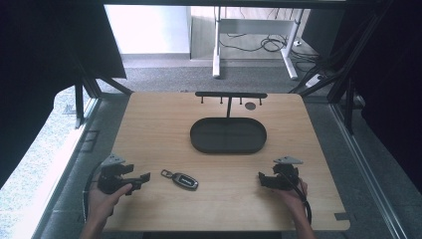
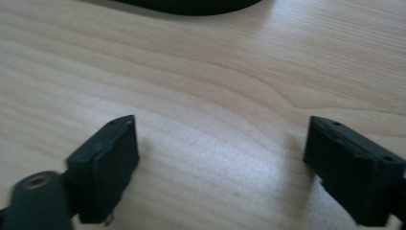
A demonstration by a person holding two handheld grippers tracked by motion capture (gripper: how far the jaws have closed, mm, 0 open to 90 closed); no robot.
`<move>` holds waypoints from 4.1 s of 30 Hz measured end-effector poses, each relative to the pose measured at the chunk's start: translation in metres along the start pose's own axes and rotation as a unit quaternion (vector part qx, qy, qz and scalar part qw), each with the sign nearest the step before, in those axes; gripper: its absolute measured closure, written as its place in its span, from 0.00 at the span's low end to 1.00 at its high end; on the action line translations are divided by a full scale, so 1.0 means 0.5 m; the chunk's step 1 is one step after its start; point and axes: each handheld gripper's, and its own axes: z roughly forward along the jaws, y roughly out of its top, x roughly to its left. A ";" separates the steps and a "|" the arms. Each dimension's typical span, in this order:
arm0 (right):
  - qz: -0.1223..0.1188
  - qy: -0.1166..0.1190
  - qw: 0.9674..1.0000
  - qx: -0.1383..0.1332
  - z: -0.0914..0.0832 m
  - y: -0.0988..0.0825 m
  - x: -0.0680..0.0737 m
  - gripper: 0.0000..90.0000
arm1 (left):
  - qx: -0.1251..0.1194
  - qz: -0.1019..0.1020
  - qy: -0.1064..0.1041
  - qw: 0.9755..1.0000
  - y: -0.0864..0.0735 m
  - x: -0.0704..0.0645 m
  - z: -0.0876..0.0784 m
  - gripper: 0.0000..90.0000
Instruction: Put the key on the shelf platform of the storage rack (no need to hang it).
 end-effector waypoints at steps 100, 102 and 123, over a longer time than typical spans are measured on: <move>-0.271 0.204 0.934 0.114 -0.061 0.313 0.326 0.42 | 0.008 0.003 -0.012 1.000 -0.005 -0.005 -0.004 0.24; -0.273 0.205 0.932 0.119 -0.057 0.316 0.335 0.42 | 0.009 0.004 -0.013 1.000 -0.005 -0.005 -0.003 0.24; -0.302 0.223 0.916 0.141 -0.011 0.322 0.406 0.42 | 0.015 0.008 -0.017 1.000 -0.005 -0.008 -0.002 0.23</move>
